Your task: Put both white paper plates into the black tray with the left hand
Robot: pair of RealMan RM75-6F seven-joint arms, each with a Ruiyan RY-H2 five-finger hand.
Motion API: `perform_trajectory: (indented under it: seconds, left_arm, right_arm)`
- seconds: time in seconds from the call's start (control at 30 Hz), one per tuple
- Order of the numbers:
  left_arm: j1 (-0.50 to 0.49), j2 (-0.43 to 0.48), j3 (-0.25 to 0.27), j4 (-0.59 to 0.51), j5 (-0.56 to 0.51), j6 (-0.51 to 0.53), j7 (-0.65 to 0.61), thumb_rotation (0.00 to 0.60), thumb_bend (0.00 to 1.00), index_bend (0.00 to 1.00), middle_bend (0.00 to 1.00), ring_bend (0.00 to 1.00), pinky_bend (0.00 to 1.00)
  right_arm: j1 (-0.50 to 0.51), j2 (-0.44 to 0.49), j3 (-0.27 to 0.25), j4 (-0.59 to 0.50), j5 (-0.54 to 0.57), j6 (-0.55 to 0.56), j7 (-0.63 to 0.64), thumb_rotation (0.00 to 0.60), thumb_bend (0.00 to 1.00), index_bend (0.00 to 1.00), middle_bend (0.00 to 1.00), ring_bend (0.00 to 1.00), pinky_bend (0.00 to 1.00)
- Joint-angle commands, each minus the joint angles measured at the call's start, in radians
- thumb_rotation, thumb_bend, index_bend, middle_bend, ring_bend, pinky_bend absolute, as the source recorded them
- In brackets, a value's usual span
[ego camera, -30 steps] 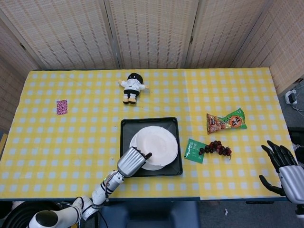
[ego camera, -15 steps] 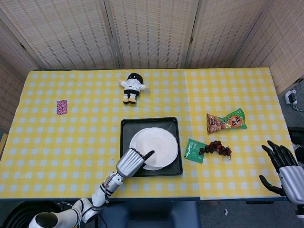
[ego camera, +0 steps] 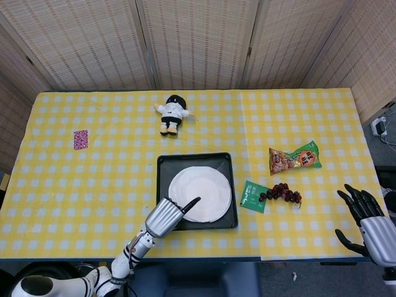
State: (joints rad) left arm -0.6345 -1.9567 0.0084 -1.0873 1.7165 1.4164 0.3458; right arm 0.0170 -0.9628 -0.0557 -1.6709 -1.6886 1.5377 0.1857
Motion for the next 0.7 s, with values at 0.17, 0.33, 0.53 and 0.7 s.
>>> perform_trajectory:
  seconds: [0.17, 0.33, 0.53, 0.7]
  left_arm:
    - [0.114, 0.229, -0.001, -0.248, -0.003, 0.131, 0.113, 0.600, 0.19, 0.27, 1.00, 0.98, 1.00]
    - [0.246, 0.417, 0.001, -0.401, -0.119, 0.205, 0.109, 0.600, 0.20, 0.25, 0.71, 0.62, 0.73]
    - [0.403, 0.683, 0.032, -0.605, -0.264, 0.262, -0.025, 0.600, 0.20, 0.15, 0.21, 0.10, 0.11]
    - [0.529, 0.793, 0.055, -0.624, -0.310, 0.354, -0.147, 0.600, 0.20, 0.13, 0.13, 0.01, 0.00]
  right_arm:
    - [0.013, -0.014, -0.002, -0.006, -0.013, -0.019, -0.023, 0.600, 0.36, 0.00, 0.00, 0.00, 0.00]
    - [0.033, -0.037, 0.004, -0.011, -0.004, -0.057, -0.060, 0.600, 0.36, 0.00, 0.00, 0.00, 0.00]
    - [0.066, -0.096, 0.027, 0.000, 0.041, -0.118, -0.120, 0.600, 0.36, 0.00, 0.00, 0.00, 0.00]
    - [0.082, -0.132, 0.041, 0.005, 0.069, -0.146, -0.176, 0.600, 0.36, 0.00, 0.00, 0.00, 0.00]
